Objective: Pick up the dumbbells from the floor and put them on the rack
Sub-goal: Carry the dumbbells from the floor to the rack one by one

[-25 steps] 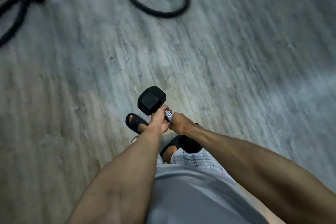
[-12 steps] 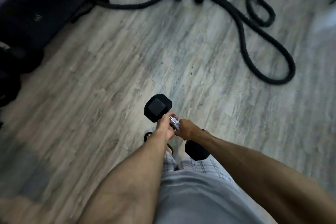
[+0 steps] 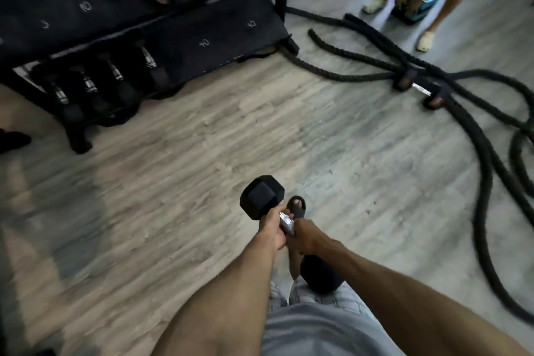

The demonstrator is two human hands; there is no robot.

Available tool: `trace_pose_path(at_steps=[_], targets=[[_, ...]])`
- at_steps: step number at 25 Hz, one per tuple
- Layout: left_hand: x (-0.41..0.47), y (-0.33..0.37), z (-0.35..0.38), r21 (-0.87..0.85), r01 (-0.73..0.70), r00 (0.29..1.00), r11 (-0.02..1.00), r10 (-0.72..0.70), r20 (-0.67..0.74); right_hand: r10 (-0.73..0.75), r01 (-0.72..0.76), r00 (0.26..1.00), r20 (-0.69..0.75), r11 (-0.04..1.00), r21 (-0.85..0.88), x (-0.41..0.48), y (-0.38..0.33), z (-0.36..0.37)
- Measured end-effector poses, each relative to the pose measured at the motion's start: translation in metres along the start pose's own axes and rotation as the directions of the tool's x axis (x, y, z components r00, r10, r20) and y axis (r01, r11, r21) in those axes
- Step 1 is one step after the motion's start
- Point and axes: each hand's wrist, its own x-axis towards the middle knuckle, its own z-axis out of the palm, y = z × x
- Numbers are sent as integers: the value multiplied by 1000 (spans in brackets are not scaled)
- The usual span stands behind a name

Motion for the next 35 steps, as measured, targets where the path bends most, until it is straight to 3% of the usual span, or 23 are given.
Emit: trace_pose_path(at_steps=[7,13,21,27,35], targets=[[48,134,45,-246,-43,989,968,7,-147,-126,152,978,165,975,-159,119,-72,-102],[79,236,81,-366,-89,983,926,23,-180,-205,253,951,231,947,-199,196,-135,-193],[146,371,100,-398,-54,977,916,-34,-210,-162,229,934,319,956,-184,303,-221,-261],[180,521,121,-323,-15,991,946,-29,-131,-123,173,961,246,966,-190,387,-310,-340],[228,677,183,-238,-58,982,970,13,-187,-145,164,982,119,972,-171,495,-381,-433]])
